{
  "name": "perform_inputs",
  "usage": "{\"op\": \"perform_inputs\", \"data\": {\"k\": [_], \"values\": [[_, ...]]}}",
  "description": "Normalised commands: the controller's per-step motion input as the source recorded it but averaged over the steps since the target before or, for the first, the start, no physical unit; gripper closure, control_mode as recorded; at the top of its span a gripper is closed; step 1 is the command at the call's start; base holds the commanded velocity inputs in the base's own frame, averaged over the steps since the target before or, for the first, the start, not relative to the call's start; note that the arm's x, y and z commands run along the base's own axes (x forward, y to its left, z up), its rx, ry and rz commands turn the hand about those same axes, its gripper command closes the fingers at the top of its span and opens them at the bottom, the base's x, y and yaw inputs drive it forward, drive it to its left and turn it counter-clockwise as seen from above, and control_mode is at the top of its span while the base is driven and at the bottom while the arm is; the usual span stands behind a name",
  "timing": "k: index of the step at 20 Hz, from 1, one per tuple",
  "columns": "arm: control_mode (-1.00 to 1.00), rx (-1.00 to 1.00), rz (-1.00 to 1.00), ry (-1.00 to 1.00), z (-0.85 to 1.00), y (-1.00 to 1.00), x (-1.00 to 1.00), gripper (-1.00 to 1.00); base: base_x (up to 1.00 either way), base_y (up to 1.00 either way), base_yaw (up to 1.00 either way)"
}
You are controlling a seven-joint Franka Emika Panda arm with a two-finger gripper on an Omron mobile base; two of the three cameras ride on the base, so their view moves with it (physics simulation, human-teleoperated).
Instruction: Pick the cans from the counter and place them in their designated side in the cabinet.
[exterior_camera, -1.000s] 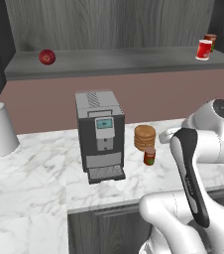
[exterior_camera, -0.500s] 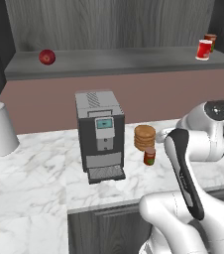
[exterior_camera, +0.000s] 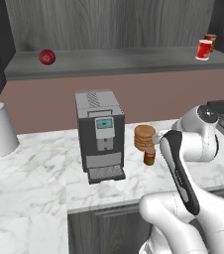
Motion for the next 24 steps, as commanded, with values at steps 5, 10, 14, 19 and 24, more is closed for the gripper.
{"op": "perform_inputs", "data": {"k": [5,10,14,19,24], "values": [[-1.00,0.00,0.00,0.00,-0.22,-0.03,0.19,-1.00,0.00,0.00,0.00],[-1.00,0.00,0.00,0.00,-0.23,-0.02,0.21,-1.00,0.00,0.00,0.00],[-1.00,0.00,0.00,0.00,-0.22,-0.01,0.23,-1.00,0.00,0.00,0.00],[-1.00,0.00,0.00,0.00,-0.23,-0.03,0.22,-1.00,0.00,0.00,0.00],[-1.00,0.01,0.00,0.04,-0.18,-0.02,0.24,-1.00,0.00,0.00,0.00]]}}
